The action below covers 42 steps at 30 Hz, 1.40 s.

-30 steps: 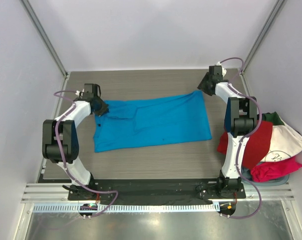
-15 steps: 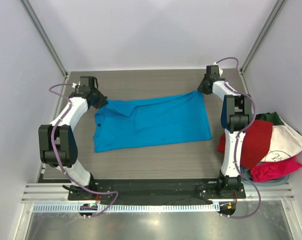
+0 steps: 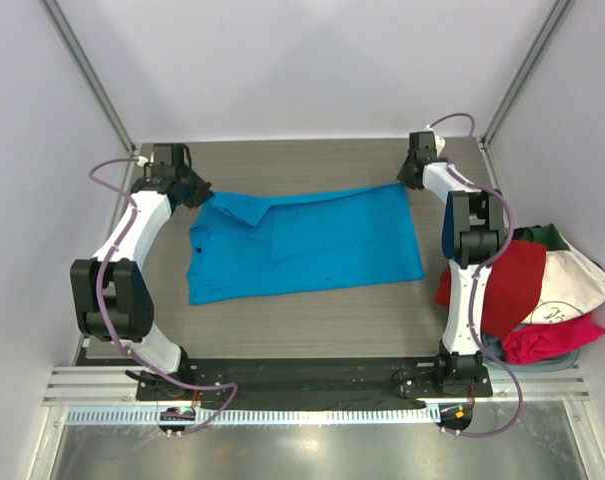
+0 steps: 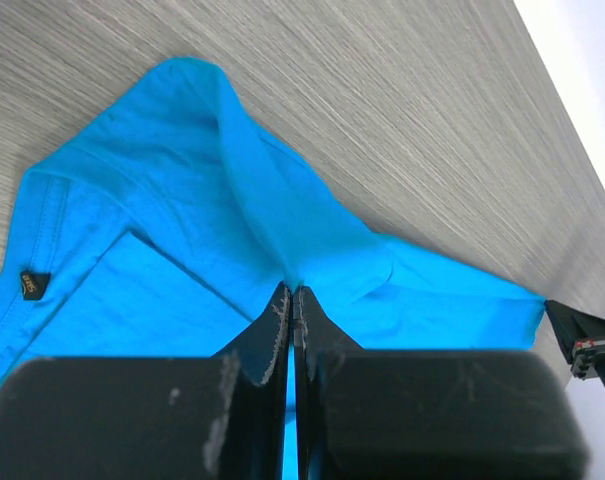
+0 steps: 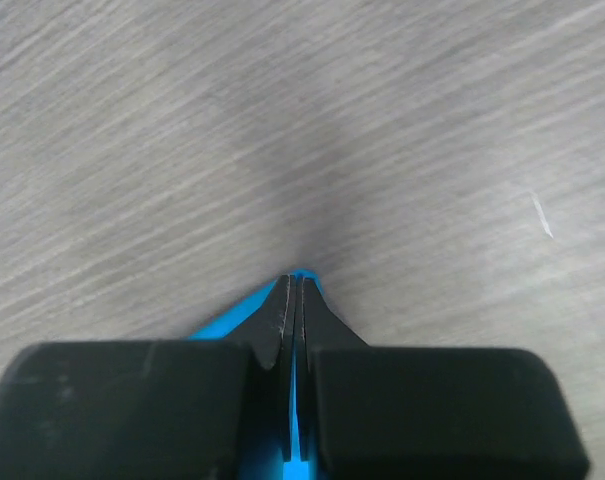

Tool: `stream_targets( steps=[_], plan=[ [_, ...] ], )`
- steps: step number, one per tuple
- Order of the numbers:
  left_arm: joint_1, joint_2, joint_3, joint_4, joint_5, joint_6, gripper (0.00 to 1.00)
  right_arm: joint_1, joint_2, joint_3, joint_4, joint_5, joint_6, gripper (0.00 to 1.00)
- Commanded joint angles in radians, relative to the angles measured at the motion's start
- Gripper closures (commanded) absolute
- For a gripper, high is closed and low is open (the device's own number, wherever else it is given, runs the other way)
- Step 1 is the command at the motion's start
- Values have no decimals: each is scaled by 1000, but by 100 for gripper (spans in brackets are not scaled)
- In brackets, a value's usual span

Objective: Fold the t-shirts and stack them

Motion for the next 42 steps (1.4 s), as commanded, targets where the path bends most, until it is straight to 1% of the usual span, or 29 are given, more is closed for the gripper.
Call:
stream_targets(
  steps=[1,4,8,10,16,25,32,42],
  plan=[
    [7,-72,16,-8,-6,4,100,27,-132,-34,23,97,-37,99],
    [7,-77,4,-8,-6,-1,100,30,-185,-109,71,105,-38,99],
    [7,-97,-20,-5,-6,-4,100,30,-244,-221,163,69,-22,99],
    [8,-107,-43,-7,-6,-4,100,30,-267,-250,180,53,-8,99],
    [7,-179,-106,-5,-6,-6,100,31,-319,-320,198,30,21,99],
    [7,-282,-166,-33,-37,5,100,24,-394,-411,206,56,35,99],
    [7,-324,-229,-37,-37,16,100,21,-448,-482,249,42,28,99],
    [8,-374,-283,-45,-28,22,100,19,-575,-592,261,101,23,99]
  ],
)
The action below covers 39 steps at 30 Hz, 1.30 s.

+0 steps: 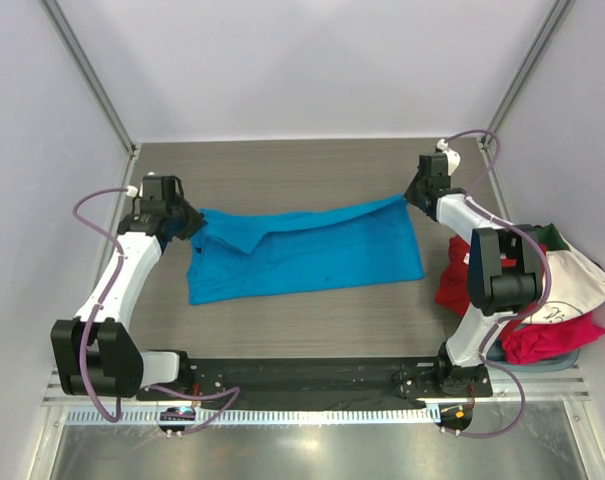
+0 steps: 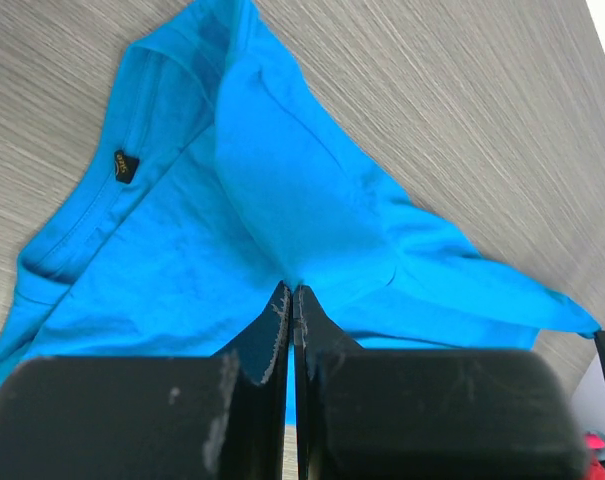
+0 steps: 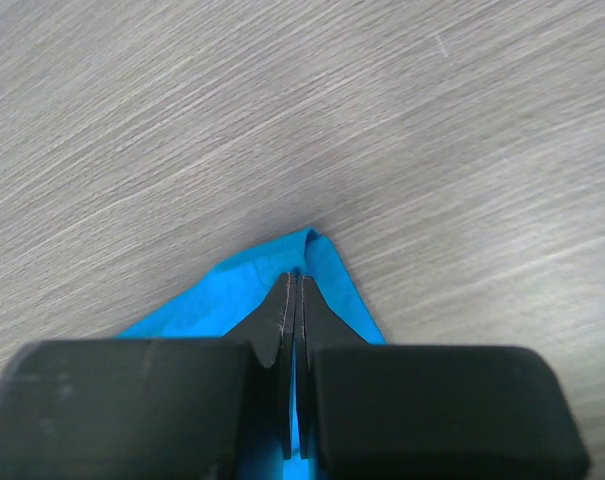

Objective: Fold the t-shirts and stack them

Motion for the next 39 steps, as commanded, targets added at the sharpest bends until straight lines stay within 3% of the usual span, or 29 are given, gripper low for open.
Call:
stream_targets(
  steps=[1,20,35,36,37,38,39],
  plan=[
    [7,-59,-8,5,-5,22,100,-5,-91,-29,50,54,2,99],
    [7,-174,-104,-45,33,47,100,-5,-250,-214,49,74,40,99],
    [7,-251,-284,-47,75,47,100,-7,-200,-310,69,138,87,96],
    [5,-254,-293,-45,75,47,100,-5,-202,-313,67,146,92,93],
    [5,-258,-302,-44,68,45,100,-5,-210,-317,69,161,94,75],
    [5,-260,-311,-42,68,45,100,-5,-214,-322,69,174,97,75],
    [5,-261,-328,-42,65,47,100,-5,-222,-326,69,183,97,41]
  ],
)
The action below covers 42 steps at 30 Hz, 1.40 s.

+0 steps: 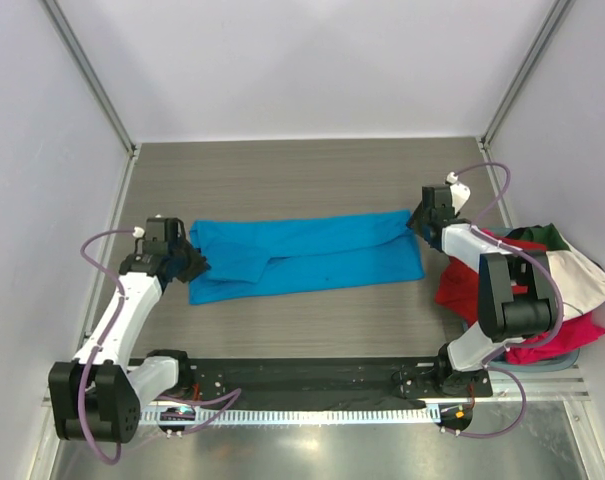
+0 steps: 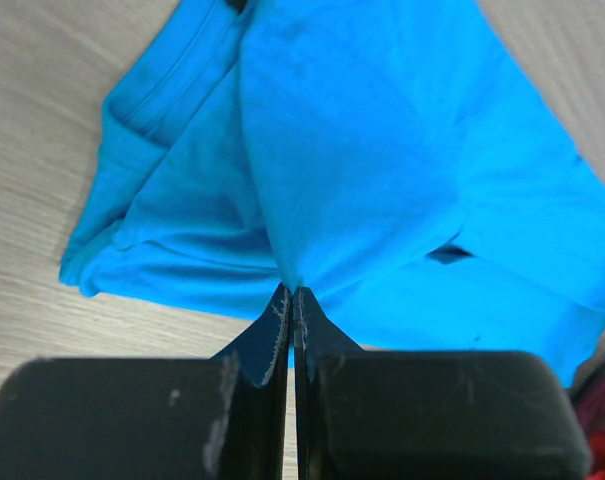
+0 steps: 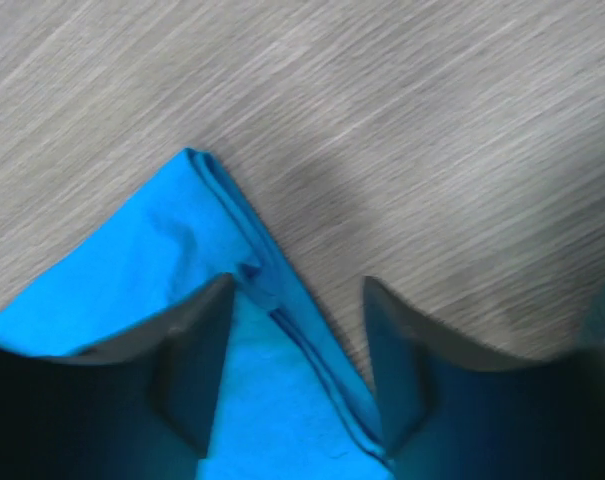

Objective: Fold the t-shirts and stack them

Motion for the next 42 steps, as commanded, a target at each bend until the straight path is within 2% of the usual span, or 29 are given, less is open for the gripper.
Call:
stream_targets(
  steps=[1,4,7,9,12,16,17,20,27,37,42],
  plan=[
    [5,-27,-25,10,3,18,100,-7,-44,-22,57,83,16,36],
    [5,-15,-44,1,6,21,100,10,-98,-42,67,97,-5,33],
    [5,-30,-61,1,21,21,100,79,-138,-28,47,110,-33,36],
    [5,-56,-70,0,12,23,100,116,-172,-10,25,35,-36,39],
    [6,-71,-75,-3,-5,30,100,214,-192,-1,-1,-99,3,46],
    [5,-50,-68,-2,0,32,100,418,-172,1,7,-183,102,53],
    [5,-48,-68,-2,0,32,100,446,-157,5,14,-202,143,59],
    [5,-39,-68,9,-5,32,100,551,-89,47,28,-232,201,65],
    [5,-16,-36,21,-17,32,100,766,78,197,57,-205,319,63],
    [5,22,13,35,20,33,100,874,262,295,137,-262,415,59],
    [5,39,27,41,20,38,100,903,325,329,159,-256,451,62]
  ],
)
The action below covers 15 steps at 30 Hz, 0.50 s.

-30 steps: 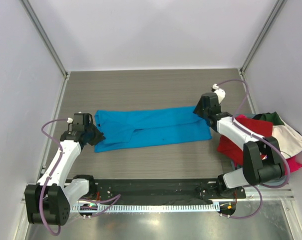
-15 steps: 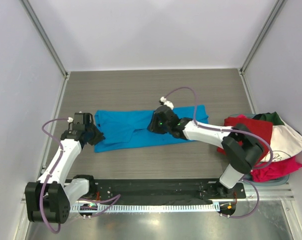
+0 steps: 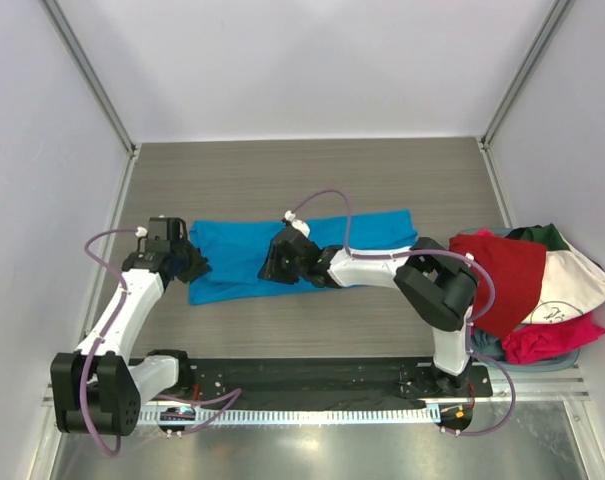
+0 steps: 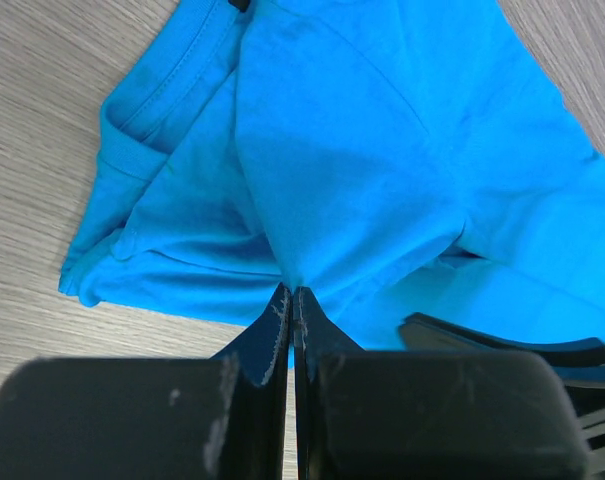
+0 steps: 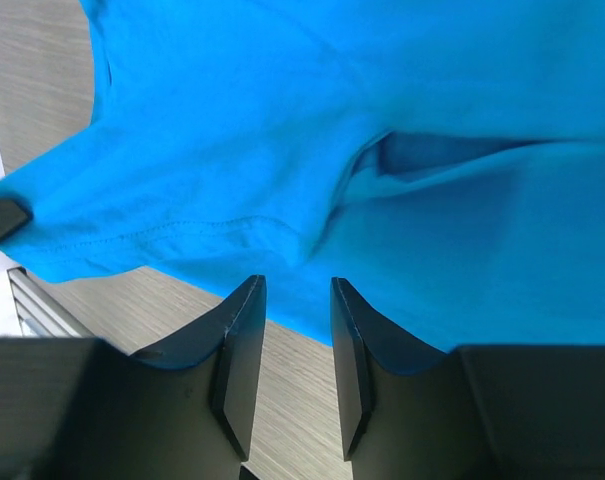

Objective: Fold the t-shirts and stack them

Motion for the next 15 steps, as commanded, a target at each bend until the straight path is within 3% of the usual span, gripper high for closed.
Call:
stream_targets(
  steps=[1,15],
  plan=[
    [5,12,44,29,16,19,100,25,19,52,69,6,52,62],
    [5,24,56,43,32,21,100,31,85,72,92,50,82,64]
  ],
)
